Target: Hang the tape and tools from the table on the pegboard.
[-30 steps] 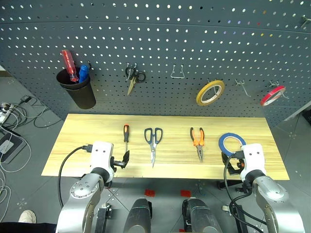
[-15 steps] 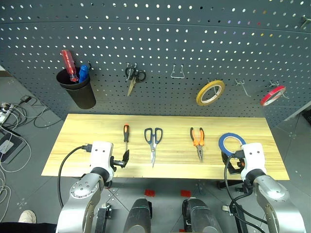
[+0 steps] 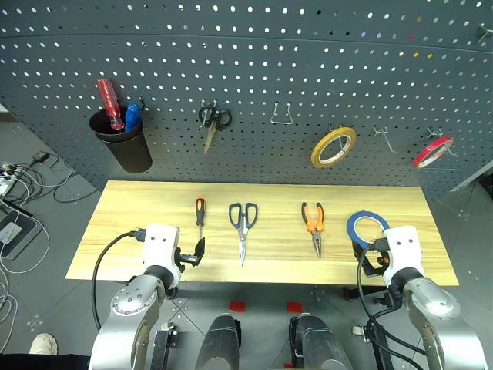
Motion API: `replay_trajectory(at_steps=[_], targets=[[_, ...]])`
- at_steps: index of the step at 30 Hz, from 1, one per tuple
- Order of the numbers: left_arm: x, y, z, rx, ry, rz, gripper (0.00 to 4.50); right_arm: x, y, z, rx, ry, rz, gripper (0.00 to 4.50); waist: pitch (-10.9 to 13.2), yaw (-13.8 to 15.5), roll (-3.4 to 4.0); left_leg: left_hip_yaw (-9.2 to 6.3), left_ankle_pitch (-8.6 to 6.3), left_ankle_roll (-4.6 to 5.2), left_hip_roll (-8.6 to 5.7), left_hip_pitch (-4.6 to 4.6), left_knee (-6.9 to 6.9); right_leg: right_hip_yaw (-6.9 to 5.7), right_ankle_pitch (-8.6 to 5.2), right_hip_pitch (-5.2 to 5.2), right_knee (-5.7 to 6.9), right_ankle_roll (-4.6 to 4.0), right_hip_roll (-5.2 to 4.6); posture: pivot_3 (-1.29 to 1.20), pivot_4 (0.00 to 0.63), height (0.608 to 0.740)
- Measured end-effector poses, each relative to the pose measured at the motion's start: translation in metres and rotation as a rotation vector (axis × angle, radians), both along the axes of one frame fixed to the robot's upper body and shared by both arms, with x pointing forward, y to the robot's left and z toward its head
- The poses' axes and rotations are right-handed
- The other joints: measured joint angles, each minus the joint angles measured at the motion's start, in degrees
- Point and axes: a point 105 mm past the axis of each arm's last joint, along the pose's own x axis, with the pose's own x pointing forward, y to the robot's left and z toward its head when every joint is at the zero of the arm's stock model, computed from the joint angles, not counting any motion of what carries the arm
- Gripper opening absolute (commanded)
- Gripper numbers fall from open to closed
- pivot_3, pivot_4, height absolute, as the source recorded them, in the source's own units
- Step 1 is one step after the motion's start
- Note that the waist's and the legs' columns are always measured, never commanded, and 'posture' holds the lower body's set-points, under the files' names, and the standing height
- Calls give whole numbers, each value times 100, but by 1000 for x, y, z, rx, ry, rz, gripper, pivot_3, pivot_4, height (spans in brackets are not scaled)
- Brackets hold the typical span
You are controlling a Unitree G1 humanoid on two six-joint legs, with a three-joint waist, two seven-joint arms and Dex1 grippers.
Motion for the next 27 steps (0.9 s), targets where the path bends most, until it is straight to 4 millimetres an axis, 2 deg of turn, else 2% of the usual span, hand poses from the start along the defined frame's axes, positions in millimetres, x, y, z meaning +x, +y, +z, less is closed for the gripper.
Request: replay_trajectory(at_steps=[3, 6, 7, 9, 11, 13, 17, 22, 27], targets=[[7, -13, 9, 19, -21, -96, 4463, 5, -1, 1, -4, 5, 24, 4500, 73, 2, 2, 1, 0, 0, -3, 3, 2, -2, 0, 5, 4, 0, 0, 110, 325, 740], [18, -38, 25, 39, -70, -255, 4463, 11, -1, 0, 6, 15, 47, 4500, 180, 1, 9, 2, 0, 0, -4, 3, 4, 1, 0, 4, 10, 0, 0, 112, 336, 740], [20, -46, 30, 43, -86, -300, 4463, 13, -2, -1, 5, 20, 51, 4500, 201, -3, 11, 2, 0, 0, -3, 3, 3, 1, 0, 2, 8, 0, 0, 107, 366, 740], [24, -62, 38, 52, -115, -396, 4463, 14, -4, 0, 1, 20, 51, 4500, 294, -12, 14, 2, 0, 0, -1, 5, 3, 5, 0, 2, 10, 0, 1, 101, 381, 740], [31, -79, 41, 50, -121, -498, 4463, 17, -6, -1, 0, 27, 51, 4500, 379, -4, 18, 1, 1, 0, -3, -2, 10, 2, 0, -5, 21, 0, 0, 92, 395, 740], [38, -107, 48, 31, -133, -648, 4463, 22, -5, -2, 9, 33, 59, 4500, 458, -3, 17, 6, 1, 0, -6, -2, 14, 0, 0, -4, 25, 0, -1, 83, 416, 740], [42, -151, 57, 19, -175, -899, 4463, 35, -4, 0, 36, 37, 67, 4500, 630, -35, 16, 8, 1, 0, -5, -7, 13, 9, 1, -16, 28, 1, 1, 59, 443, 740], [43, -180, 53, 48, -192, -1092, 4463, 50, -5, 7, 39, 27, 81, 4500, 848, -105, 15, 14, 2, 0, -2, -28, 14, 17, 2, -49, 40, 0, 3, 27, 487, 740], [48, -201, 56, 54, -230, -1199, 4463, 63, -8, 10, 40, 25, 82, 4500, 1002, -143, 11, 17, 2, 0, -1, -35, 19, 15, 2, -53, 39, 1, 1, 21, 509, 740]])
